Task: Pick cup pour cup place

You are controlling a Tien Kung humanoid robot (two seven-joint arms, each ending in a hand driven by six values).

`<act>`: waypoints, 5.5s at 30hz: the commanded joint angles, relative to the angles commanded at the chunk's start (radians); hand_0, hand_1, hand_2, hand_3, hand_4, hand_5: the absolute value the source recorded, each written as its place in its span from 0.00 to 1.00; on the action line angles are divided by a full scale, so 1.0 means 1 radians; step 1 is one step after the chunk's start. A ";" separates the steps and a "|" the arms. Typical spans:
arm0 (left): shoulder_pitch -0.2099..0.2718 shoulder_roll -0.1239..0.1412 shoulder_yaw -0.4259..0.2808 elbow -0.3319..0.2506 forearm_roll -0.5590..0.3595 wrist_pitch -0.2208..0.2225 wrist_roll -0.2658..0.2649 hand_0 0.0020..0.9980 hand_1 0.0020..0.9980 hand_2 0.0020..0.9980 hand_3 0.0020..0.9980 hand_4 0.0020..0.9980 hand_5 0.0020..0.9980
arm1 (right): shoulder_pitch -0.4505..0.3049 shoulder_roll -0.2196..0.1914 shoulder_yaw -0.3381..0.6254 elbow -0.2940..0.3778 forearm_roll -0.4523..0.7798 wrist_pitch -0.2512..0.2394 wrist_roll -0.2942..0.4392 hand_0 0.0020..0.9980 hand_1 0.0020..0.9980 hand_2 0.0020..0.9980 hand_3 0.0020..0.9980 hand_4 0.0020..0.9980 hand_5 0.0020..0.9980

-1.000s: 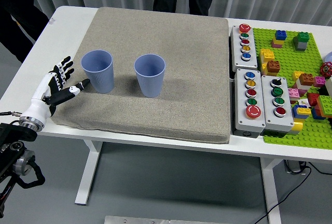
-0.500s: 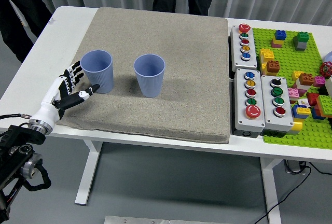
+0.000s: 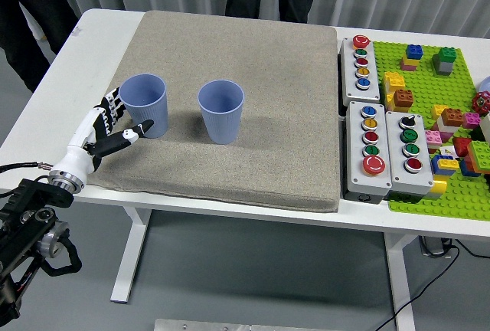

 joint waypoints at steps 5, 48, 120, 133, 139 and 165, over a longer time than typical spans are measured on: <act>-0.019 -0.008 0.011 0.018 0.009 0.005 0.002 1.00 0.98 1.00 1.00 0.88 0.23 | 0.005 -0.002 -0.001 0.000 -0.001 0.000 0.000 0.68 0.63 0.56 0.56 0.00 0.09; -0.139 -0.040 0.072 0.124 -0.010 0.029 0.004 1.00 0.98 1.00 1.00 0.87 0.26 | 0.012 -0.005 0.003 0.000 -0.001 0.000 0.003 0.67 0.63 0.56 0.56 0.00 0.08; -0.303 0.103 0.217 -0.108 0.620 0.231 0.161 0.53 0.45 0.45 0.45 0.75 0.22 | 0.007 -0.012 0.002 0.000 -0.001 -0.002 -0.001 0.67 0.63 0.56 0.56 0.00 0.08; -0.409 0.126 0.316 -0.100 0.999 0.177 0.245 0.53 0.46 0.46 0.46 0.73 0.23 | 0.019 -0.016 -0.013 0.000 0.023 -0.006 0.000 0.67 0.63 0.56 0.56 0.00 0.08; -0.421 0.136 0.350 -0.098 1.107 0.170 0.264 0.53 0.46 0.46 0.46 0.73 0.23 | 0.020 -0.017 -0.012 0.000 0.023 -0.007 0.001 0.67 0.63 0.56 0.56 0.00 0.08; -0.474 0.163 0.419 -0.077 1.194 0.189 0.298 0.53 0.46 0.46 0.46 0.73 0.24 | 0.024 -0.019 -0.007 0.000 0.022 -0.008 0.002 0.67 0.63 0.56 0.56 0.00 0.08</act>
